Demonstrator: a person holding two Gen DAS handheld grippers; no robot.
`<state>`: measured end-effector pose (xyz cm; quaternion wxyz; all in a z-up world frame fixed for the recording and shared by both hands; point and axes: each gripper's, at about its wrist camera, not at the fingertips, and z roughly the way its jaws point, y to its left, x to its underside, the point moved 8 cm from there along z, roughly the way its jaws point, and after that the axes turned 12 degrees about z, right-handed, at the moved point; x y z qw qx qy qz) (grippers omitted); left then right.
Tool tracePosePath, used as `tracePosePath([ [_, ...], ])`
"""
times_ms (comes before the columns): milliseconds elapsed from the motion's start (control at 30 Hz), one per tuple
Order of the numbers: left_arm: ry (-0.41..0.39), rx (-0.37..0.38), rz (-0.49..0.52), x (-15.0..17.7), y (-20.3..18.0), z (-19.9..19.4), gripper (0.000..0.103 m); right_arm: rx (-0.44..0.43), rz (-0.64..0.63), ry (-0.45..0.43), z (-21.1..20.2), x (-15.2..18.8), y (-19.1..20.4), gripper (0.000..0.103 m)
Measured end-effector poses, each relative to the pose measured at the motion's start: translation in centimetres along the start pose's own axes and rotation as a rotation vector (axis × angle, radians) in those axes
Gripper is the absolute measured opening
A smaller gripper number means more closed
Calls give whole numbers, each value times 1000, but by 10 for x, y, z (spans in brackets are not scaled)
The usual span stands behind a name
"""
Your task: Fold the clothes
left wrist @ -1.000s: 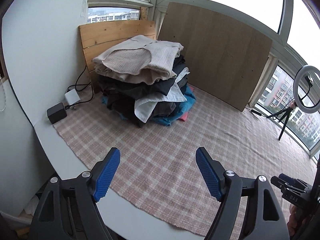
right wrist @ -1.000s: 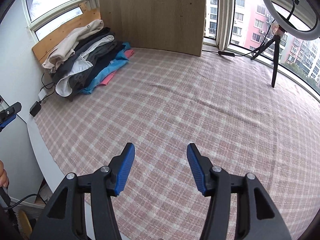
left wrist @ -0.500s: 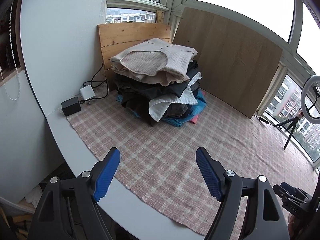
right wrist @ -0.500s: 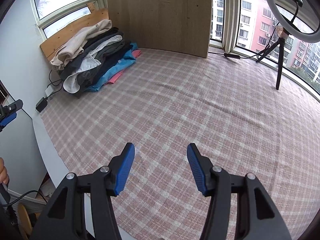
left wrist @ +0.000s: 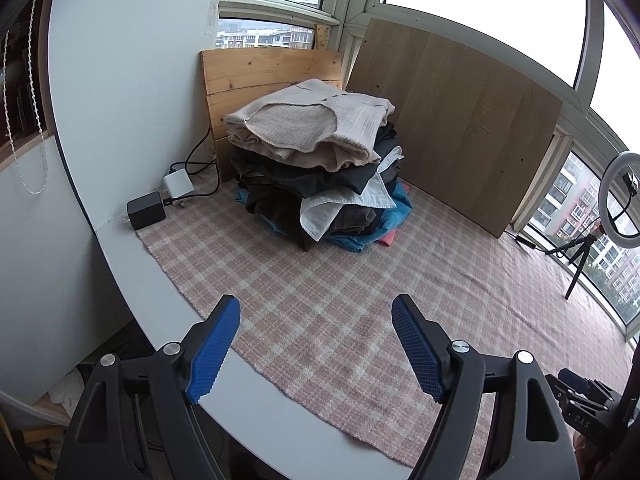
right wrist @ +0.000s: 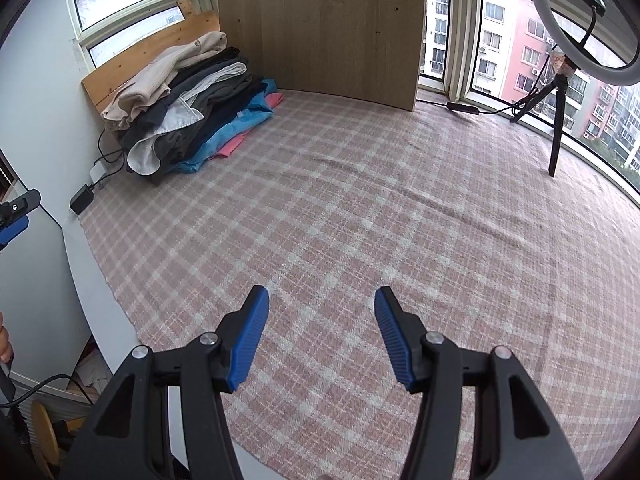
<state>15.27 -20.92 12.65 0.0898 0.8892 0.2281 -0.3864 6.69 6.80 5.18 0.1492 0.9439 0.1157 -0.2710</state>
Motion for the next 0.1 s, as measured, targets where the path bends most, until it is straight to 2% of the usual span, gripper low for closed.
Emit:
tracePosePath([
  [100, 2, 1, 17, 0, -3, -1, 77, -5, 7, 9, 2, 2, -2, 55],
])
